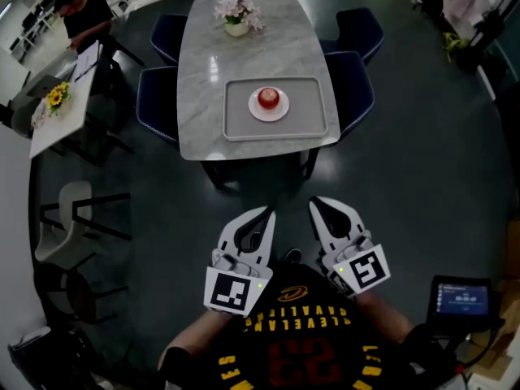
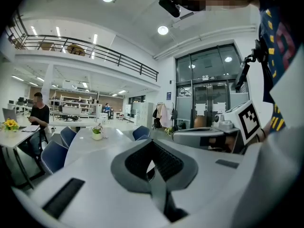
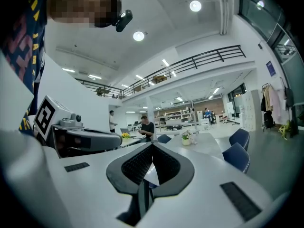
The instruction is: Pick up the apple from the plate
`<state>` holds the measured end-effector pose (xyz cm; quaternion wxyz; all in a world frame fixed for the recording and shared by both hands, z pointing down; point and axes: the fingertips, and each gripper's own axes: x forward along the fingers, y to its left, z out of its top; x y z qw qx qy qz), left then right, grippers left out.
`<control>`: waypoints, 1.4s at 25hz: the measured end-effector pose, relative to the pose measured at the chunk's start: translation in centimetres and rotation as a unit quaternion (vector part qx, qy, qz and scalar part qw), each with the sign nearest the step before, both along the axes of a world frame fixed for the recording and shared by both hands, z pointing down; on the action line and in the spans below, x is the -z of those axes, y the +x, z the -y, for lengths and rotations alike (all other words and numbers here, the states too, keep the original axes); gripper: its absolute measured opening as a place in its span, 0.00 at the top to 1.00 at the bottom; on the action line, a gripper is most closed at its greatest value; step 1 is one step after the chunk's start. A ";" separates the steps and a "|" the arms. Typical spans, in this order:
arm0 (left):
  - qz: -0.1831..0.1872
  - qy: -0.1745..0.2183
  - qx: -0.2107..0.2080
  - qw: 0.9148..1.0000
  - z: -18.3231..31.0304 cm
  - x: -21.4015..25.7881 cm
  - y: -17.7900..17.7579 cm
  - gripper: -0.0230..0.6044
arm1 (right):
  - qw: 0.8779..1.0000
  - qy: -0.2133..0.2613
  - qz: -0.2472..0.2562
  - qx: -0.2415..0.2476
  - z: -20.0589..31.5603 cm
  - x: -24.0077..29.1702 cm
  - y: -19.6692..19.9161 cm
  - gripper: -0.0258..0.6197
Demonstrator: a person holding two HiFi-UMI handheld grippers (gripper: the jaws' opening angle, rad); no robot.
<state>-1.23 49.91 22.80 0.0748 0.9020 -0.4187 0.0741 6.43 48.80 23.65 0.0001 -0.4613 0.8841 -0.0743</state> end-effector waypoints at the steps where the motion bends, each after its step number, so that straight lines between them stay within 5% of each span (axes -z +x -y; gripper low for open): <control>1: -0.003 -0.001 -0.003 1.000 0.4 -0.1 -0.4 0.96 | 1.000 -0.004 -0.001 -0.005 0.5 -0.1 -0.3 0.95; 19: -0.040 -0.015 -0.043 0.998 6.9 -1.0 -6.4 0.96 | 0.997 -0.019 -0.047 -0.059 5.9 -0.1 -5.2 0.95; 35: -0.023 -0.021 -0.025 0.999 12.5 -1.3 -5.2 0.96 | 0.998 -0.023 -0.041 -0.044 11.7 -0.9 -3.9 0.95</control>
